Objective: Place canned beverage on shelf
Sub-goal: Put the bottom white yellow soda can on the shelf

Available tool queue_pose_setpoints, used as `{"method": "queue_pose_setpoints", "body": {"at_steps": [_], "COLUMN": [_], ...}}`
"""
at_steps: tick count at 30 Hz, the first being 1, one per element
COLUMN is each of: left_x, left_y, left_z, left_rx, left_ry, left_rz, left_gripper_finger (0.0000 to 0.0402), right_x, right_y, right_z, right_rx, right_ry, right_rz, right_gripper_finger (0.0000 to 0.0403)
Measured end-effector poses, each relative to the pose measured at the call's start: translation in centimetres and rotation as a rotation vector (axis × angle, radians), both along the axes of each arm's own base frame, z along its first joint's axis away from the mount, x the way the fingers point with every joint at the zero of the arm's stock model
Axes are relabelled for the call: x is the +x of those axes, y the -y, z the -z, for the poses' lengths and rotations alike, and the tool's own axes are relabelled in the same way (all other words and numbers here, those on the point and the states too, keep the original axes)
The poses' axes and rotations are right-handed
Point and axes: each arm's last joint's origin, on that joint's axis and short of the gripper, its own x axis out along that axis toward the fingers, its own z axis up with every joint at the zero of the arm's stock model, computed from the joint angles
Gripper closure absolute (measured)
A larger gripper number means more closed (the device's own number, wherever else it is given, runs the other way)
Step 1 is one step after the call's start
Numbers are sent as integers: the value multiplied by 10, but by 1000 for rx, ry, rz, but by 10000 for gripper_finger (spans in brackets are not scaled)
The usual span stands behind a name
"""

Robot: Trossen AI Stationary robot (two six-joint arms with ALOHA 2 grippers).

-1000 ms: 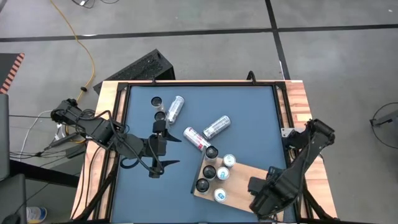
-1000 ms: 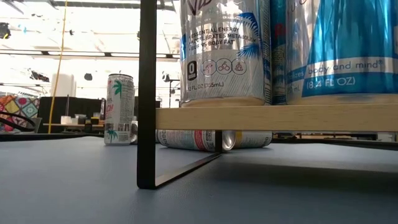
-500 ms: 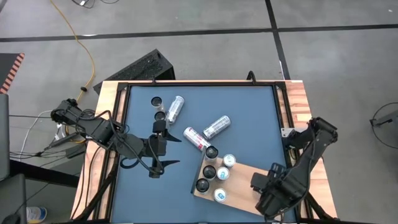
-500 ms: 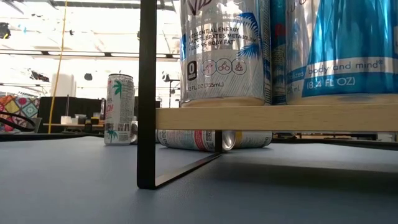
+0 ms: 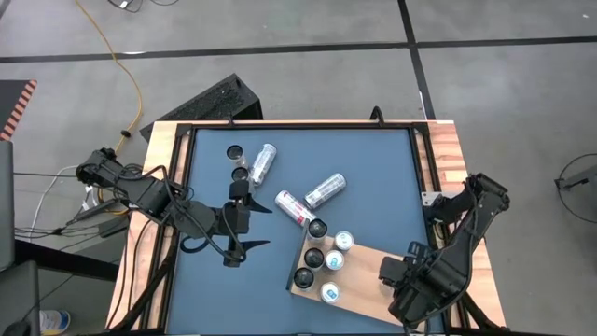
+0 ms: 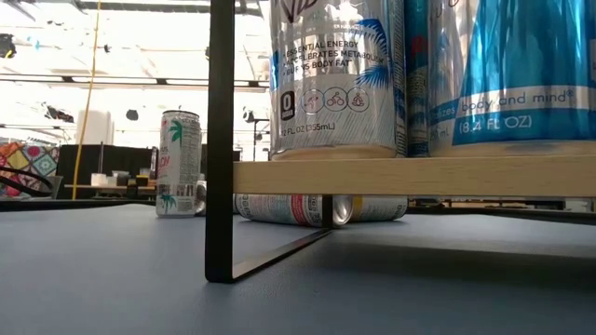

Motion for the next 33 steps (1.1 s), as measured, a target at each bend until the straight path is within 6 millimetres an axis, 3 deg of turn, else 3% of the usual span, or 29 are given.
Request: {"method": "queue_pose_setpoints", "body": {"at_steps": [6, 21, 33], "left_x": [0, 0, 0], "left_y": [0, 0, 0], "left_z": [0, 0, 0], "left_rx": [-2, -2, -4], "left_ry": [0, 0, 0], "left_rz": [-1, -1, -3], "left_gripper_finger": [93, 93, 93], "right_x": [-1, -31, -41], "right_y": [-1, -24, -40], "right_z": [0, 0, 1], "right_rx": [2, 51, 97], "right_ry": [0, -40, 20], "right_rz": [-76, -680, -750], "right_gripper_finger": [199, 195, 193]}}
